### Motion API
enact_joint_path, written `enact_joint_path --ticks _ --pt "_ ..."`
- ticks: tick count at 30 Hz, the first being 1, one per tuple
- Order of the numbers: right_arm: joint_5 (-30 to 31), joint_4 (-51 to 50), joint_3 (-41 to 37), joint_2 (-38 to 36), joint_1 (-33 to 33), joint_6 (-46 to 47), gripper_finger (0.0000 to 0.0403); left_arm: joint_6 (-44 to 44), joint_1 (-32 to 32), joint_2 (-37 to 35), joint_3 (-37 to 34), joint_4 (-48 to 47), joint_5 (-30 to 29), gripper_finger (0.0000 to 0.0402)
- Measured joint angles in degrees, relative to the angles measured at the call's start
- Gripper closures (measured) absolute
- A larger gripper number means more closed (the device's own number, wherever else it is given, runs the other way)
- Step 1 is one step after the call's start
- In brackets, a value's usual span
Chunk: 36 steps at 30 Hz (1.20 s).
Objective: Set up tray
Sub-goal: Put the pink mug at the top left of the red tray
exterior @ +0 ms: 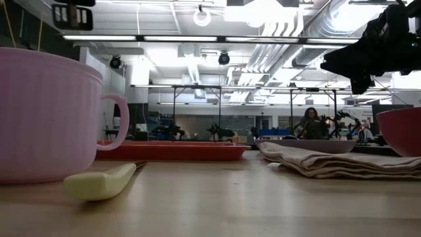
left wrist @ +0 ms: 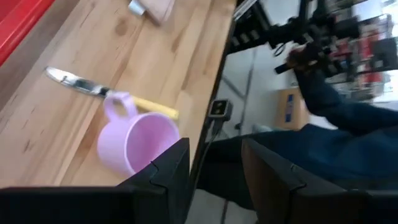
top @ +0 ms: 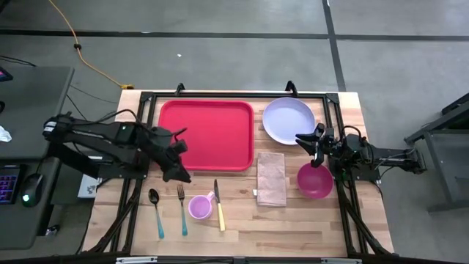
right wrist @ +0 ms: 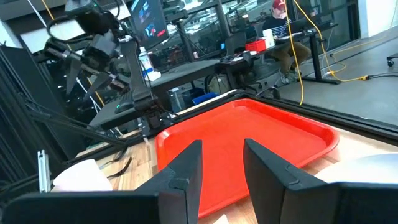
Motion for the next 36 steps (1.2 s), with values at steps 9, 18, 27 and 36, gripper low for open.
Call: enact_joint_path --ticks 9,18,27,36 --pt "-0.02 -0.31 0.03 0.02 0.00 -0.02 0.0309 -6.11 -6.42 0.32 0.26 -7.18 -13.07 0.0222" --pt "0.22 -0.66 0.07 0.00 -0.01 -5.71 0.0308 -10.22 -7.59 0.63 0.26 -7.55 -19.75 0.0222" --pt "0.39 -0.72 0.07 0.04 0.00 -11.50 0.0308 -10.21 -7.57 2.43 0.20 -6.77 -24.68 0.0222" --pt "0.41 -0.75 0.07 0.40 0.00 -13.72 0.0309 -12.92 -7.57 6.60 0.19 -3.90 -19.05 0.0222"
